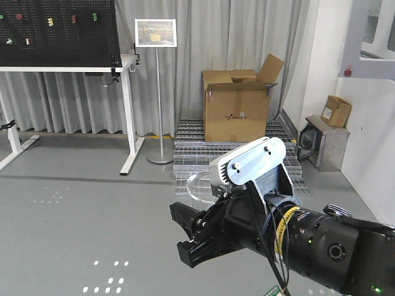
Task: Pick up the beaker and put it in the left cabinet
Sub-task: 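Carry the beaker in the right gripper toward the open cabinet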
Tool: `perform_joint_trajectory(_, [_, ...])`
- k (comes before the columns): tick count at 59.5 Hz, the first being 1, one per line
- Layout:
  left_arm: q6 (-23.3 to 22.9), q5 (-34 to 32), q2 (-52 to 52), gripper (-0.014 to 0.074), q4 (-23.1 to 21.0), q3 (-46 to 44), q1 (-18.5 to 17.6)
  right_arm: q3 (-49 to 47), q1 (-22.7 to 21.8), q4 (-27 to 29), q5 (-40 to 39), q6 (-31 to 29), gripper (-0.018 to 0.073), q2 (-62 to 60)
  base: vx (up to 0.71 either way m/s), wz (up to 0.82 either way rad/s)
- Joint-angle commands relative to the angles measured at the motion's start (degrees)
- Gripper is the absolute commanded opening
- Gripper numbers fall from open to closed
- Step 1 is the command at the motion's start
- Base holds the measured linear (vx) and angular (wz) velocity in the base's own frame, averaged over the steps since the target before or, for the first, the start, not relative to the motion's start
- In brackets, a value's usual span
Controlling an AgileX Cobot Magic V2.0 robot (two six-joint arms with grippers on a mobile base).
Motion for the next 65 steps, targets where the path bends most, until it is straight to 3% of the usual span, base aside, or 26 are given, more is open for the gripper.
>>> perform_joint_trajectory(1, [-0.2,-4.3,-1.1,0.0001,-0.2,0.9,0.0,-1.7,-0.2,-0.6,-3.3,-0.3,-0.0001,-2.0,0.72,-0.03])
perform_joint_trajectory(65, [-0.2,-4.3,-1.1,0.0001,-0.2,0.9,0.0,-1.7,-0.2,-0.6,-3.3,-0.3,-0.0001,-2.0,0.67,-0.02])
